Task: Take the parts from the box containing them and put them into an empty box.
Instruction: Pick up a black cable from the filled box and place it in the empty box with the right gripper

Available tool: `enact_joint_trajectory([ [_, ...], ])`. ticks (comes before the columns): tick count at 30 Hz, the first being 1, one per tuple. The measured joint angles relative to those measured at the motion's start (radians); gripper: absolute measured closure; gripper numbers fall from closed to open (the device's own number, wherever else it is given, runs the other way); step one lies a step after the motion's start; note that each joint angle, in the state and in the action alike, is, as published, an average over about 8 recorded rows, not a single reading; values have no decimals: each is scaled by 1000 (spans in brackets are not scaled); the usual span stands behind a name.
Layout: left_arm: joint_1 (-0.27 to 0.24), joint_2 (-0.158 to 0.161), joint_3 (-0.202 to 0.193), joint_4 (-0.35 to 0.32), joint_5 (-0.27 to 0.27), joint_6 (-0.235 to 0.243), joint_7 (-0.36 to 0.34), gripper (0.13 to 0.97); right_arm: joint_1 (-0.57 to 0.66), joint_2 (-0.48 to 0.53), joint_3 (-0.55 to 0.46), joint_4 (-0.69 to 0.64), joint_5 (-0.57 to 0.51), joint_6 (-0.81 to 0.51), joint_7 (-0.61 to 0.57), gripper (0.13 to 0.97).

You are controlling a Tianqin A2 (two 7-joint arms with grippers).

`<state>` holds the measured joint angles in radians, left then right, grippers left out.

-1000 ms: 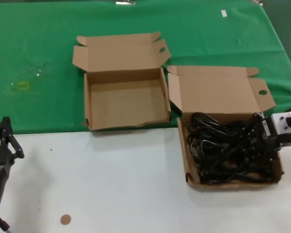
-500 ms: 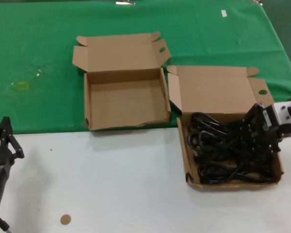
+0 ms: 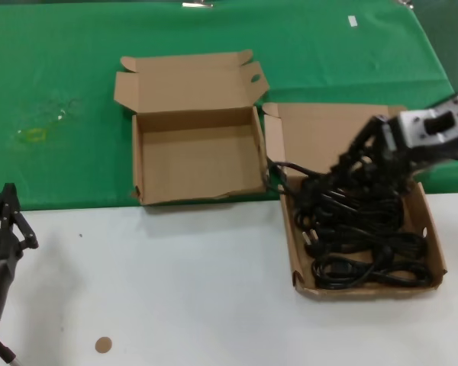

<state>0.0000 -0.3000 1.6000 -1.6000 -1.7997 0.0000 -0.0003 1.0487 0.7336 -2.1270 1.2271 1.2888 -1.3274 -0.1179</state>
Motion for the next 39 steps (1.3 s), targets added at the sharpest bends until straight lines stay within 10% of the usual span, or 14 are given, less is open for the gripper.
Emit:
enact_joint_trajectory([
  [17, 0, 0, 0, 0, 0, 0, 0, 953, 176, -316, -93, -235, -77, 101, 5, 859],
  [39, 0, 0, 0, 0, 0, 0, 0, 953, 351, -660, -93, -871, -58, 344, -207, 860],
])
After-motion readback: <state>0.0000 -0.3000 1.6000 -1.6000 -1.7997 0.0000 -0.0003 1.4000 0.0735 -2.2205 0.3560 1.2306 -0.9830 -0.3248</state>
